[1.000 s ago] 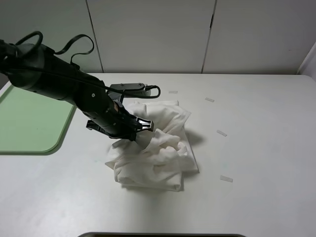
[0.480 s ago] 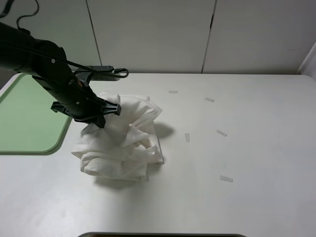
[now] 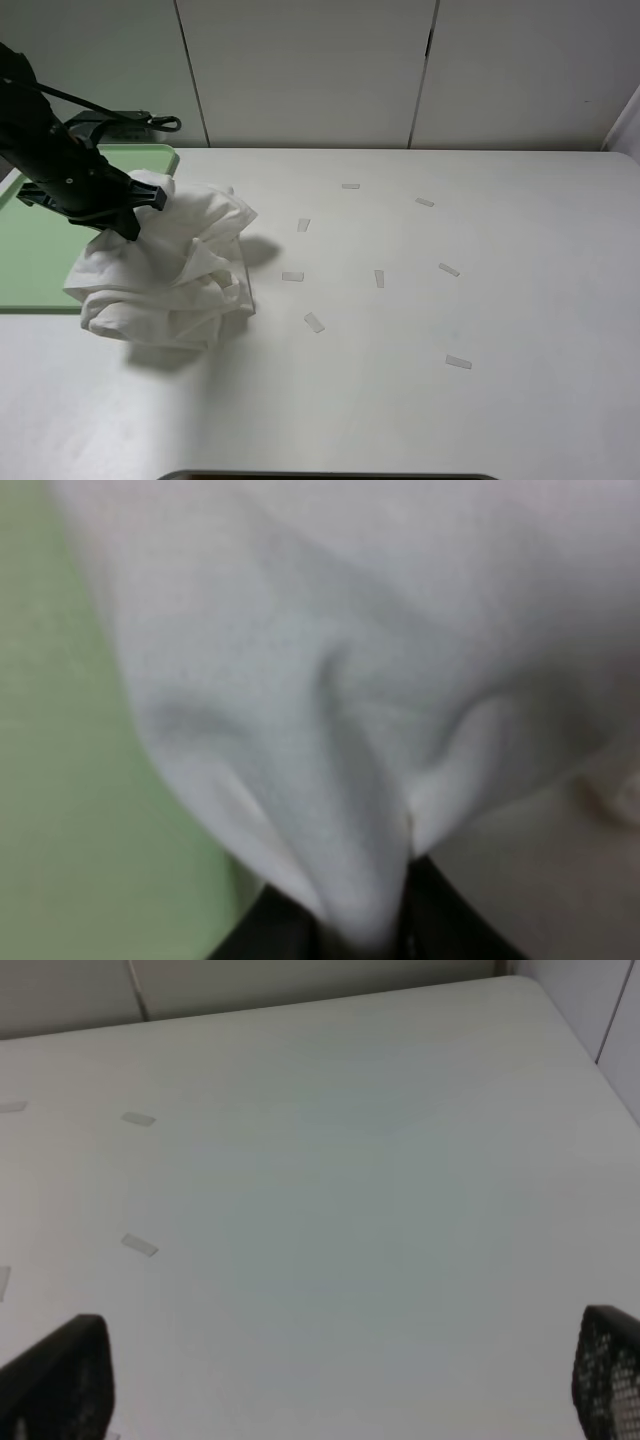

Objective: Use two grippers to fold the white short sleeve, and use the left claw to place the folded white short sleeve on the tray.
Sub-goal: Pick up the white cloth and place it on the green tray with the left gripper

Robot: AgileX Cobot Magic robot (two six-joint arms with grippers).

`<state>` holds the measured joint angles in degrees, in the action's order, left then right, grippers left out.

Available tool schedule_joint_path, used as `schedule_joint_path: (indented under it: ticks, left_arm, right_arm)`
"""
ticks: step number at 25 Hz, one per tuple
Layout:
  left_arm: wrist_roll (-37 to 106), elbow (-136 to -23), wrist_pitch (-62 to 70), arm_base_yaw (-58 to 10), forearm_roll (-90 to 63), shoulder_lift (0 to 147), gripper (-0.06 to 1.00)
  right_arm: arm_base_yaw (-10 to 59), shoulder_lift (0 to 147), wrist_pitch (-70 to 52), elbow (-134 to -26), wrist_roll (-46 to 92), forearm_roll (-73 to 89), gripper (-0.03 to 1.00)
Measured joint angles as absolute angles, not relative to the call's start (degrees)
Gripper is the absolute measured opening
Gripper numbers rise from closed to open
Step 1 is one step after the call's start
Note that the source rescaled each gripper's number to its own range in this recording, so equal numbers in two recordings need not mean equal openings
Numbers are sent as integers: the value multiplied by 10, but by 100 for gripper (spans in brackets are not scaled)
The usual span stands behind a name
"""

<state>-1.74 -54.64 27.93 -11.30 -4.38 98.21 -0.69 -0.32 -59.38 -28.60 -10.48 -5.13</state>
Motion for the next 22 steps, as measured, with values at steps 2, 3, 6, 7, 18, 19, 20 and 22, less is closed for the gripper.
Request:
schedule_joint_path:
  ticks: [2, 3, 6, 7, 18, 19, 20, 22]
  left_arm:
    - [5, -546, 284, -92, -44, 981, 7]
    - [18, -546, 286, -82, -44, 981, 7]
    - [48, -546, 289, -58, -44, 980, 7]
    - [58, -546, 290, -51, -44, 980, 7]
    - [154, -546, 272, 40, -46, 979, 7]
    - [159, -546, 266, 49, -46, 979, 7]
    - [164, -546, 259, 57, -46, 979, 7]
    - [173, -546, 248, 69, -46, 979, 7]
  right_arm:
    - [-7, -3, -593, -286, -105, -51, 100]
    - [-7, -3, -593, -286, -105, -51, 100]
    - [-7, -3, -593, -286, -105, -51, 100]
    - [-7, -3, -593, -286, -105, -51, 100]
    - [-7, -3, -593, -286, -105, -51, 100]
    - [-7, -3, -593, -286, -105, -51, 100]
    - [-7, -3, -593, -286, -105, -51, 100]
    - [-7, -3, -593, -286, -105, -51, 100]
